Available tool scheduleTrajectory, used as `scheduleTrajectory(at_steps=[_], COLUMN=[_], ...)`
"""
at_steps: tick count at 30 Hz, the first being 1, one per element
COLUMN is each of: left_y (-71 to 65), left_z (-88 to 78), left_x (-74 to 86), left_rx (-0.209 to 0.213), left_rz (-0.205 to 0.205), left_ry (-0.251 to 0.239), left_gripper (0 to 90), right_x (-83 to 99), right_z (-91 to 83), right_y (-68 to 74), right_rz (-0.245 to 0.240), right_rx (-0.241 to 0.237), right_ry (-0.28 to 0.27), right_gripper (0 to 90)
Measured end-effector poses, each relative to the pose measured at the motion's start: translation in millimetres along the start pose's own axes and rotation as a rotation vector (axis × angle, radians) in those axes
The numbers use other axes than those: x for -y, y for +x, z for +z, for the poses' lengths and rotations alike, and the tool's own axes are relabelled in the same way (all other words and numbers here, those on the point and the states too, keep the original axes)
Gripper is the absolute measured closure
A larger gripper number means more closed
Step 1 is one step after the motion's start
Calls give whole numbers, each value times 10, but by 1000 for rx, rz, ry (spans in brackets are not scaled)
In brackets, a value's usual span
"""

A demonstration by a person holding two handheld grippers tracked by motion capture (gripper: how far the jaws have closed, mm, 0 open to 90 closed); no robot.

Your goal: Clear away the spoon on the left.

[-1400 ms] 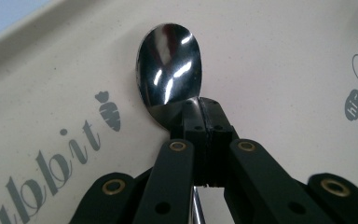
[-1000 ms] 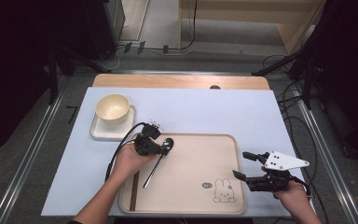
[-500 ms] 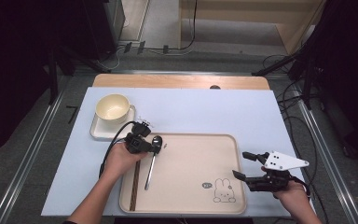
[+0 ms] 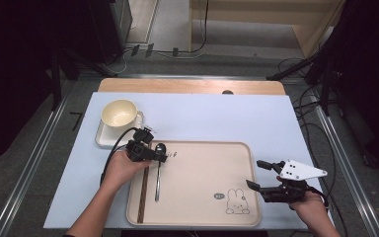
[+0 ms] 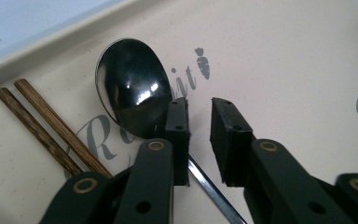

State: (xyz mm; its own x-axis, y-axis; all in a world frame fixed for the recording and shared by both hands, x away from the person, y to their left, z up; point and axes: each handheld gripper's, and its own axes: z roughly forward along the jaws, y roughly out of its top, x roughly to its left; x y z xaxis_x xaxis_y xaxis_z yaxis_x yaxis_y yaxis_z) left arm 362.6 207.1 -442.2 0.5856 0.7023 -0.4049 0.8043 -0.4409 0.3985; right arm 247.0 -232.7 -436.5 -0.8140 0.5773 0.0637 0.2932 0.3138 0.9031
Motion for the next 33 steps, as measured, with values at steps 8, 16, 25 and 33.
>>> scheduleTrajectory(at_steps=[8, 16, 25, 33], left_y=[-71, -61, -3, 102], left_z=[-116, -350, -599, -827], left_x=[-5, 12, 63, 131], left_rx=[33, 27, 10, -12], left_rz=[28, 70, 73, 54], left_ry=[-33, -72, -85, -112], left_gripper=[545, 453, 410, 397], right_x=[0, -2, 0, -1], right_z=[7, 21, 23, 22], right_y=[-3, -24, -35, -49], right_rz=[0, 14, 16, 21], right_rx=[5, 23, 27, 35], right_ry=[6, 15, 18, 20], right_gripper=[263, 262, 258, 258])
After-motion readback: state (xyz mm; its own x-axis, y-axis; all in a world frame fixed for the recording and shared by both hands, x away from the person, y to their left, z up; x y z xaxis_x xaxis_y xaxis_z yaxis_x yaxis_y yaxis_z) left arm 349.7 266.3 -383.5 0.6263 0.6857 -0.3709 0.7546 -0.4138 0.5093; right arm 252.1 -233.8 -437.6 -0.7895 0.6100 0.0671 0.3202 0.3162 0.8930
